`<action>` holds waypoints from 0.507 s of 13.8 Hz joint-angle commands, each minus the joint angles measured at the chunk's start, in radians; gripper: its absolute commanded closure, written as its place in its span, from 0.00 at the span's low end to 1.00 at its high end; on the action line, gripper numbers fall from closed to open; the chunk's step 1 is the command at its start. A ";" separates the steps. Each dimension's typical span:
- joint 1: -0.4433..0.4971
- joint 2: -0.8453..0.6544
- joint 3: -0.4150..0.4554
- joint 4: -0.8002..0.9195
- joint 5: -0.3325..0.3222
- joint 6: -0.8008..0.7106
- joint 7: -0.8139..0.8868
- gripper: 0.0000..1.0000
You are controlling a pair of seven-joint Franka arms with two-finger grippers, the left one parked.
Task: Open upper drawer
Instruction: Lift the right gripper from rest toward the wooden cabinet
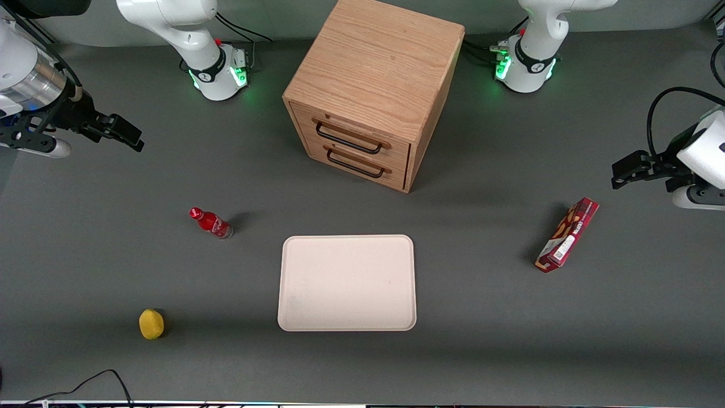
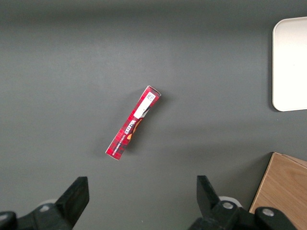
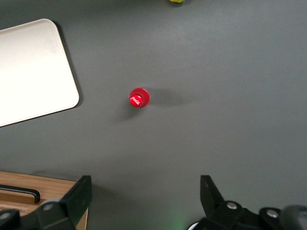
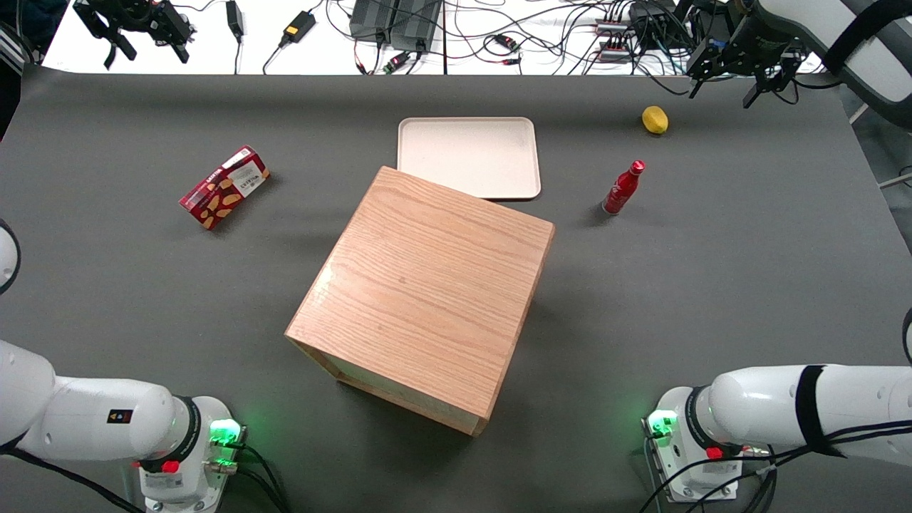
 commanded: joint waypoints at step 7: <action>0.029 0.060 0.061 0.148 0.135 -0.090 -0.282 0.00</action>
